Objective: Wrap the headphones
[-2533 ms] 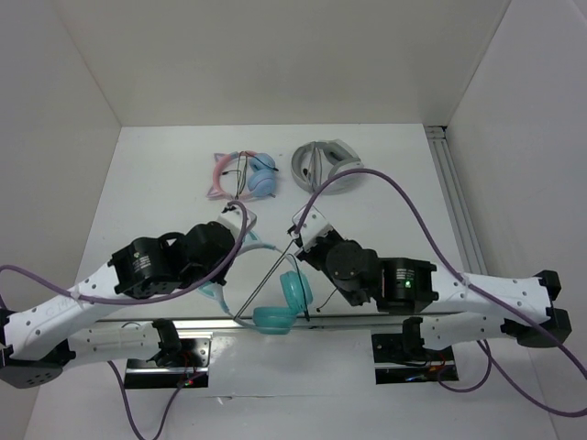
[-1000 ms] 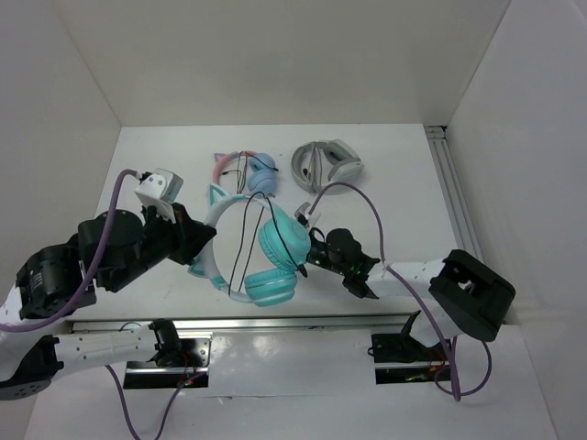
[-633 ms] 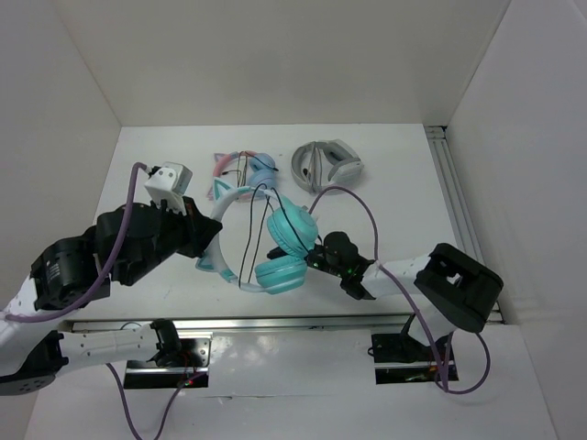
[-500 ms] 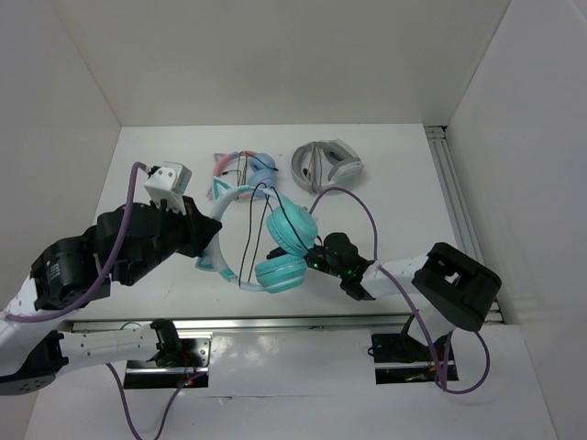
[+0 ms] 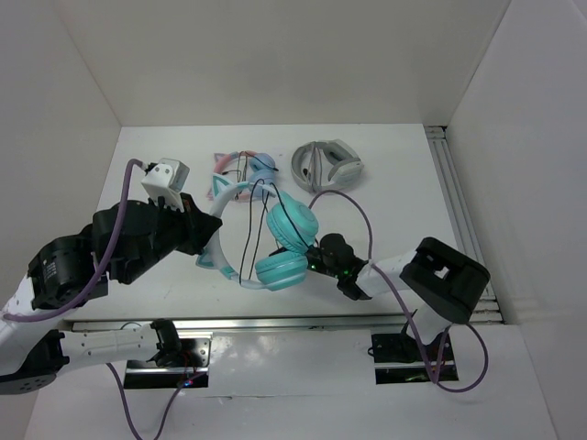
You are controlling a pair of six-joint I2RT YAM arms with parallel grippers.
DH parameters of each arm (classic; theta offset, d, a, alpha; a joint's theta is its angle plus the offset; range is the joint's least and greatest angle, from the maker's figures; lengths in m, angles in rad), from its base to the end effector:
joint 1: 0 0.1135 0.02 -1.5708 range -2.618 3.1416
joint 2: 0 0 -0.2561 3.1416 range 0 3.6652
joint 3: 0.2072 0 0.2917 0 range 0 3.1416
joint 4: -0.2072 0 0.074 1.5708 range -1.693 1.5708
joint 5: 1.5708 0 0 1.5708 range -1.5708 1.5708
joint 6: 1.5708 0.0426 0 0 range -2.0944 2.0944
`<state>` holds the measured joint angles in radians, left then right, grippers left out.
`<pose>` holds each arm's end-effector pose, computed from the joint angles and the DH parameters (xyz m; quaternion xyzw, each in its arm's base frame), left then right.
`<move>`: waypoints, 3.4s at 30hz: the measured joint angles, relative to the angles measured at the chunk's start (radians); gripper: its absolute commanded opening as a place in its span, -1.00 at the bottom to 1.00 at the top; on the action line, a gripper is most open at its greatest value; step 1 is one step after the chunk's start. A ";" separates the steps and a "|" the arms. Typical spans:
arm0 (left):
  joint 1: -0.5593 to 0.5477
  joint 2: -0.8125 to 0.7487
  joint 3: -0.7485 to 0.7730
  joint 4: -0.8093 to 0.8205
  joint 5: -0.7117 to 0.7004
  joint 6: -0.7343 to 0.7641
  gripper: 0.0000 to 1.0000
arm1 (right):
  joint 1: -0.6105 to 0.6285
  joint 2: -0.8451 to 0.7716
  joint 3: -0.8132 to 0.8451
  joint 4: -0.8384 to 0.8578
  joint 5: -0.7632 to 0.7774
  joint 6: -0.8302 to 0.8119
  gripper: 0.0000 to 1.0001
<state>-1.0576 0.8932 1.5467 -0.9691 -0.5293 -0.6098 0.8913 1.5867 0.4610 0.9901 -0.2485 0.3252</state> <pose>0.0948 -0.1244 0.4998 0.0237 0.7959 -0.2773 0.5377 0.1900 0.2519 0.1222 -0.2870 0.6951 0.4495 0.4821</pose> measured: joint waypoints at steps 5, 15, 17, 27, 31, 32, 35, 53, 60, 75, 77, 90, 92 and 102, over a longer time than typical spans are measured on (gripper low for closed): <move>0.000 0.000 0.000 0.000 0.000 0.000 -1.00 | 0.000 0.042 0.001 0.012 -0.009 0.001 -0.39; 0.000 0.000 0.000 0.000 0.000 -0.001 -1.00 | 0.001 0.060 0.003 0.045 -0.026 0.014 -0.84; 0.000 0.000 0.000 0.000 -0.001 -0.002 -1.00 | 0.001 0.060 0.003 0.050 -0.026 0.020 -0.97; -0.001 -0.034 -0.019 -0.045 -0.169 -0.132 -1.00 | 0.112 -0.047 -0.062 0.021 0.117 0.021 -1.00; -0.001 -0.047 -0.050 -0.096 -0.295 -0.231 -1.00 | 0.283 -0.192 -0.079 -0.091 0.300 0.010 -1.00; -0.001 -0.047 -0.050 -0.107 -0.321 -0.248 -1.00 | 0.322 -0.220 -0.077 -0.119 0.340 0.006 -1.00; 0.000 -0.026 -0.050 -0.136 -0.381 -0.312 -1.00 | 0.451 -0.294 -0.039 -0.283 0.502 0.001 -1.00; 0.248 0.107 -0.192 -0.256 -0.418 -0.428 -1.00 | 0.993 -0.256 0.425 -0.898 0.977 -0.040 -1.00; 0.267 0.117 -0.281 -0.169 -0.343 -0.246 -1.00 | 1.038 -0.234 0.547 -1.071 1.091 -0.100 -1.00; 0.023 0.145 -0.388 -0.070 -0.108 0.109 -1.00 | 1.046 -0.222 0.825 -1.513 1.452 -0.201 -1.00; -0.017 0.150 -0.399 -0.072 -0.083 0.116 -1.00 | 1.046 -0.218 0.828 -1.557 1.480 -0.196 -1.00; -0.057 0.001 -0.405 -0.071 0.222 0.227 -1.00 | 1.042 -0.162 0.837 -1.951 1.627 0.111 -0.99; -0.056 0.011 -0.392 -0.072 0.252 0.246 -1.00 | 1.040 -0.165 0.837 -1.982 1.626 0.148 -0.99; -0.056 0.037 -0.375 -0.063 0.352 0.301 -1.00 | 1.030 -0.221 0.800 -2.008 1.595 0.208 -0.85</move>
<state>-1.1141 0.9306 1.1721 -1.0317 -0.1776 -0.3092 1.9213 1.3655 1.2606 -1.0180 1.3460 0.5327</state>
